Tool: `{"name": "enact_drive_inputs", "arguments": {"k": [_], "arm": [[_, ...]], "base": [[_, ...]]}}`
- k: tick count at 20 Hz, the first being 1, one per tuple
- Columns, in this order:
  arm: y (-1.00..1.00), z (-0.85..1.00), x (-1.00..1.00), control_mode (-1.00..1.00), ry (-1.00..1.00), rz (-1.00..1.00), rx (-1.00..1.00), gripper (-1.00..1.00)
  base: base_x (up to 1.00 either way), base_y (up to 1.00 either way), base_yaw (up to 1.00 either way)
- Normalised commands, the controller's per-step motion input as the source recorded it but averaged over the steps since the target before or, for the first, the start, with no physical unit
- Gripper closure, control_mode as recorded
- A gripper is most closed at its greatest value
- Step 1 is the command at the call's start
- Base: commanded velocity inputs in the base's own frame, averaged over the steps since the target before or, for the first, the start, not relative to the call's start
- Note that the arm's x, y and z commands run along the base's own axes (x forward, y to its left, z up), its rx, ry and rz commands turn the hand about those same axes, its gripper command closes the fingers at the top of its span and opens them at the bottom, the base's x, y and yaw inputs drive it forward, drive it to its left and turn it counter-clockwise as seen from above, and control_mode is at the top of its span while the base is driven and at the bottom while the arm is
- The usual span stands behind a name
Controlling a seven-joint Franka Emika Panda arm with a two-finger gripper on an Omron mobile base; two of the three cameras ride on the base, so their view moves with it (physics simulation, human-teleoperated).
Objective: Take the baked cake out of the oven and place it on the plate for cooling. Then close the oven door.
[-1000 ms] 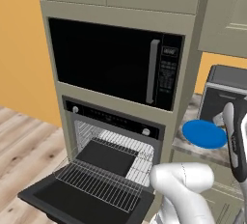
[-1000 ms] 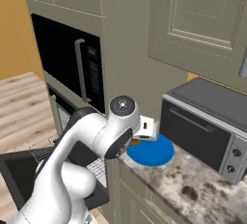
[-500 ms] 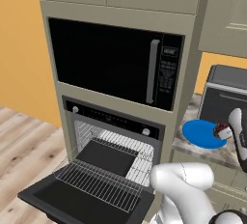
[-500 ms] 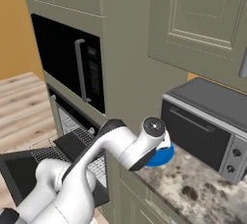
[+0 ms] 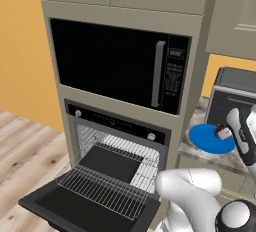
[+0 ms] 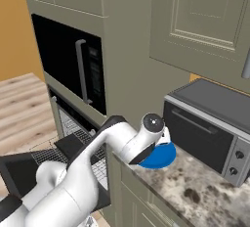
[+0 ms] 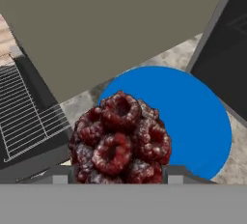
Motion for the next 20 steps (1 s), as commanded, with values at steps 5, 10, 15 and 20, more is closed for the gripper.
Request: {"name": "enact_drive_inputs", "arguments": {"k": [5,10,15,20], "arm": [[-0.01,-0.19,0.30,-1.00,0.00,0.00,0.00,1.00],[-0.02,-0.43,0.21,-1.00,0.00,0.00,0.00,1.00],[0.00,-0.42,0.14,-1.00,0.00,0.00,0.00,1.00],[-0.01,-0.35,0.11,-1.00,0.00,0.00,0.00,1.00]], "base": [[0.00,0.00,0.00],[0.00,0.00,0.00],[0.00,0.00,0.00],[0.00,0.00,0.00]]}}
